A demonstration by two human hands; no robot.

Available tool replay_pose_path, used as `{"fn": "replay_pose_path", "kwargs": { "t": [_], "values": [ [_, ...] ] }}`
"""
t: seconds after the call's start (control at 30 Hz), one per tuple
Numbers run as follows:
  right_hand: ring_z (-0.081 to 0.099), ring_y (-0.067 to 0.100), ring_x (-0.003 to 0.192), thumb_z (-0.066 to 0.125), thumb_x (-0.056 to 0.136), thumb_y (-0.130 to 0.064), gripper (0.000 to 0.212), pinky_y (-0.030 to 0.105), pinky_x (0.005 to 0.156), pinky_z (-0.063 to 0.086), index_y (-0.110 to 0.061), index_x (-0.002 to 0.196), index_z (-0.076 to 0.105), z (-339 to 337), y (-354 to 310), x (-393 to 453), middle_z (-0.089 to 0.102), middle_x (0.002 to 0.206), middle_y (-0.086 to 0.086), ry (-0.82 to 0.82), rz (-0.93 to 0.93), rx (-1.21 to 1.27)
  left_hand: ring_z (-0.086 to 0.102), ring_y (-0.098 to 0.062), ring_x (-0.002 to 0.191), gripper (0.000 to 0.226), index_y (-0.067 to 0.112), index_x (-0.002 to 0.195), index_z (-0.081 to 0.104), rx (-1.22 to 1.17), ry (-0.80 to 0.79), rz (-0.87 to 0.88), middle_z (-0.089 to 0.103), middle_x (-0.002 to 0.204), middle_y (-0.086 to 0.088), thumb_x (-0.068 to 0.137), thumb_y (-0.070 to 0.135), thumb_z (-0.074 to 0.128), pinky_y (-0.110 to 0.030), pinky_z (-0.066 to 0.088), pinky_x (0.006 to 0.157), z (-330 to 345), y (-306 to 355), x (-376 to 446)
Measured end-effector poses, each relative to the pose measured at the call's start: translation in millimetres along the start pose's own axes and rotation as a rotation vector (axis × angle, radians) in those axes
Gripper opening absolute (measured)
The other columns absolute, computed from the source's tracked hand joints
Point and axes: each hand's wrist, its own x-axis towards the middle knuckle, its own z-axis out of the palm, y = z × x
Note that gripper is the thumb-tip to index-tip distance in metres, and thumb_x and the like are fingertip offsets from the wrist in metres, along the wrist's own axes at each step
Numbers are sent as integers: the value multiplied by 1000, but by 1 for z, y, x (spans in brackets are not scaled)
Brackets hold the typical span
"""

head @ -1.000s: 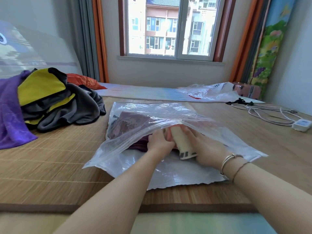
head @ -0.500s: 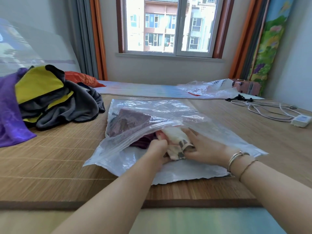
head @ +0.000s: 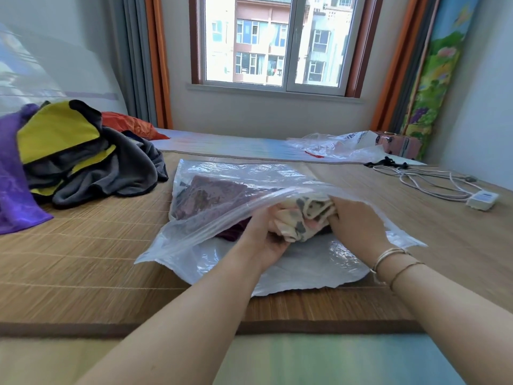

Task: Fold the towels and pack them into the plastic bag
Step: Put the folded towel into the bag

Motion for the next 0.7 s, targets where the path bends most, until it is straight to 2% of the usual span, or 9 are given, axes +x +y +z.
{"fn": "replay_pose_path", "kwargs": {
  "t": [0.07, 0.17, 0.3, 0.37, 0.43, 0.5, 0.57, 0.63, 0.7],
  "values": [
    [50, 28, 74, 44, 89, -11, 27, 30, 61, 30, -11, 107, 64, -8, -6, 11, 67, 92, 13, 16, 26, 68, 68, -16, 72, 15, 10, 93, 70, 161, -77, 33, 72, 89, -9, 89, 23, 64, -24, 54, 70, -3, -5, 0],
    [56, 29, 79, 45, 90, -19, 20, 32, 58, 29, -10, 99, 61, -16, -14, 19, 65, 89, 11, -68, -19, 159, 64, -18, 75, 6, 12, 85, 72, 246, -73, 84, 70, 88, -10, 84, 17, 70, -26, 50, 78, -4, -10, 2],
    [60, 26, 86, 43, 95, -45, 34, 34, 72, 43, -17, 97, 61, -20, -18, 20, 67, 89, 6, -176, 19, 287, 58, -16, 65, 32, 15, 58, 65, 219, -35, 170, 62, 66, -7, 89, 12, 59, -25, 48, 73, -2, -14, 5],
    [61, 25, 89, 40, 96, -51, 40, 35, 79, 45, -18, 102, 62, -20, -18, 20, 69, 93, 6, -178, 26, 294, 64, -19, 69, 35, 12, 66, 61, 134, -46, 140, 66, 72, -9, 97, 22, 51, -31, 55, 74, 3, -17, 3],
    [62, 25, 90, 40, 96, -49, 39, 34, 79, 45, -17, 102, 61, -24, -19, 19, 69, 93, 6, -184, 21, 316, 70, -31, 80, 41, 4, 85, 61, 31, -68, 83, 70, 94, -20, 102, 37, 43, -36, 61, 74, 8, -14, -2],
    [62, 21, 91, 44, 94, -50, 33, 33, 82, 45, -23, 104, 60, -29, -19, 16, 69, 95, 0, -260, -26, 362, 71, -33, 84, 54, -1, 104, 63, -45, -57, 62, 71, 100, -22, 102, 46, 36, -36, 61, 76, 12, -11, -3],
    [61, 17, 95, 50, 88, -47, 28, 28, 79, 45, -30, 108, 57, -36, -19, 9, 67, 100, -6, -356, -99, 357, 70, -27, 80, 60, 0, 103, 65, -41, 2, 41, 72, 90, -17, 101, 51, 33, -31, 61, 67, 11, -10, -4],
    [57, 9, 100, 55, 83, -45, 39, 14, 76, 40, -36, 120, 52, -42, -21, -1, 63, 110, -14, -426, -184, 370, 68, -26, 78, 68, 3, 99, 66, 44, 54, -2, 71, 89, -16, 98, 60, 28, -30, 61, 63, 7, -13, -5],
    [52, -1, 98, 66, 81, -32, 56, 3, 75, 36, -39, 131, 42, -41, -25, -13, 60, 114, -18, -453, -246, 427, 68, -30, 90, 74, 5, 105, 67, 168, 109, -52, 70, 100, -18, 96, 64, 23, -38, 59, 77, 1, -16, -10]
  ]
}}
